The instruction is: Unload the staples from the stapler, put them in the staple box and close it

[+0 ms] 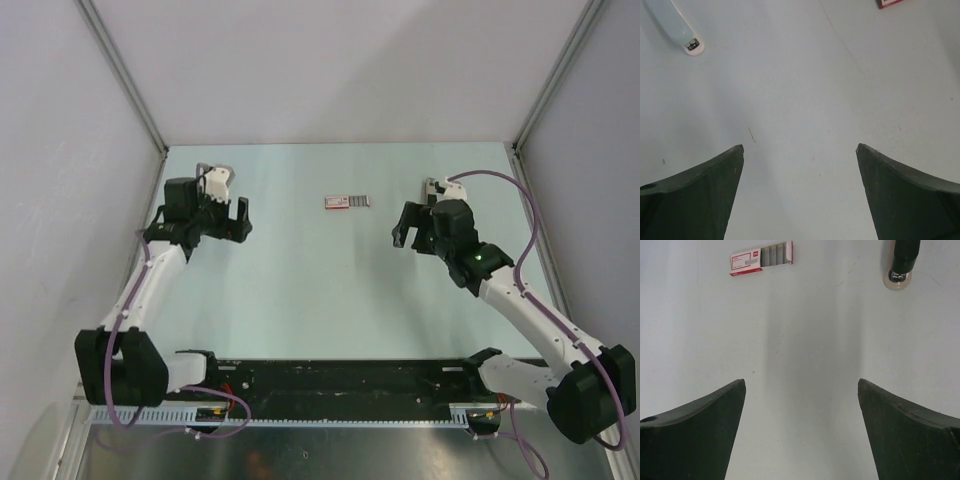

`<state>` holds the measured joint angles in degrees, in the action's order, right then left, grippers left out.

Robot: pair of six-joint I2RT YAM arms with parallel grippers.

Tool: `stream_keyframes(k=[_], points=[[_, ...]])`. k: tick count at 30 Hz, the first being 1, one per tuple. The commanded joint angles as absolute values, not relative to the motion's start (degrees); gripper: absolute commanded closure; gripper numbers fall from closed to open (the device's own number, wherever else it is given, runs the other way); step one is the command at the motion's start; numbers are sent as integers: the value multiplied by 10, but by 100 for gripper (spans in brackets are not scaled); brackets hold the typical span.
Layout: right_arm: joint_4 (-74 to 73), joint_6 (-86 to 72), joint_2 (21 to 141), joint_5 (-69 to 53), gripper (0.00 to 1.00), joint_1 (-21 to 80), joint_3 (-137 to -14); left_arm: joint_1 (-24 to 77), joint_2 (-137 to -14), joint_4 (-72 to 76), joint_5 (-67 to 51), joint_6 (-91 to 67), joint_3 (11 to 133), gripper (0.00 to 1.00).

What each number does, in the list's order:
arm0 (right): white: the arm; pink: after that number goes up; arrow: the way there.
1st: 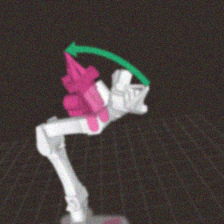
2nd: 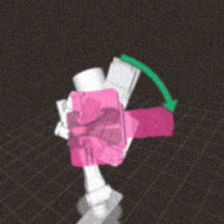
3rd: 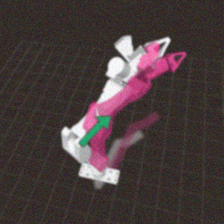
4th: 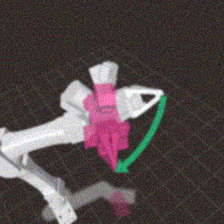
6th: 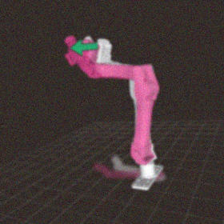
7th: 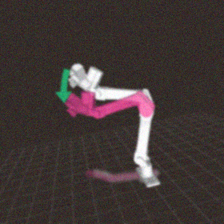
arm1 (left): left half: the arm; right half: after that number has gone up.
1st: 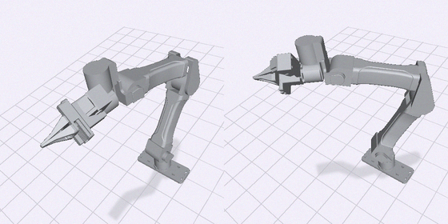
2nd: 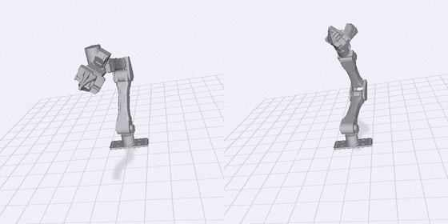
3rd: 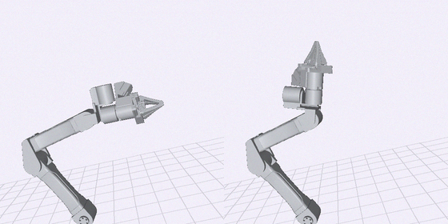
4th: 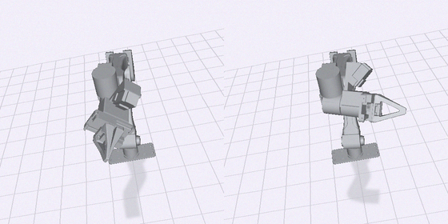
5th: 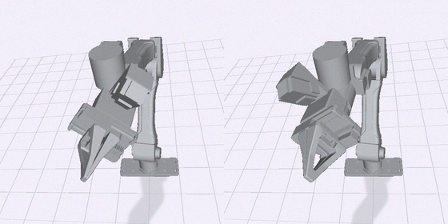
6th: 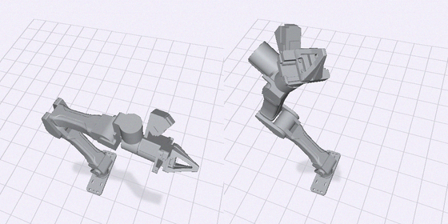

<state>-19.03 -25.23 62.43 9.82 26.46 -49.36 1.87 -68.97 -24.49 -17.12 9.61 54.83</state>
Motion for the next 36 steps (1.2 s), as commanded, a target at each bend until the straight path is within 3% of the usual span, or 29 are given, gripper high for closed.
stream_keyframes(k=[1,16,23,36], points=[[-195,-240,598,115,1,275,-519,25,-747,-214,-170,91,609,0],[-169,-222,590,166,1,347,-507,51,-1027,-161,62,-61,834,0],[-138,-220,616,171,1,381,-507,32,-1097,-153,114,-101,906,0],[-78,-200,683,212,13,447,-492,19,-1192,-149,181,-106,954,1]])
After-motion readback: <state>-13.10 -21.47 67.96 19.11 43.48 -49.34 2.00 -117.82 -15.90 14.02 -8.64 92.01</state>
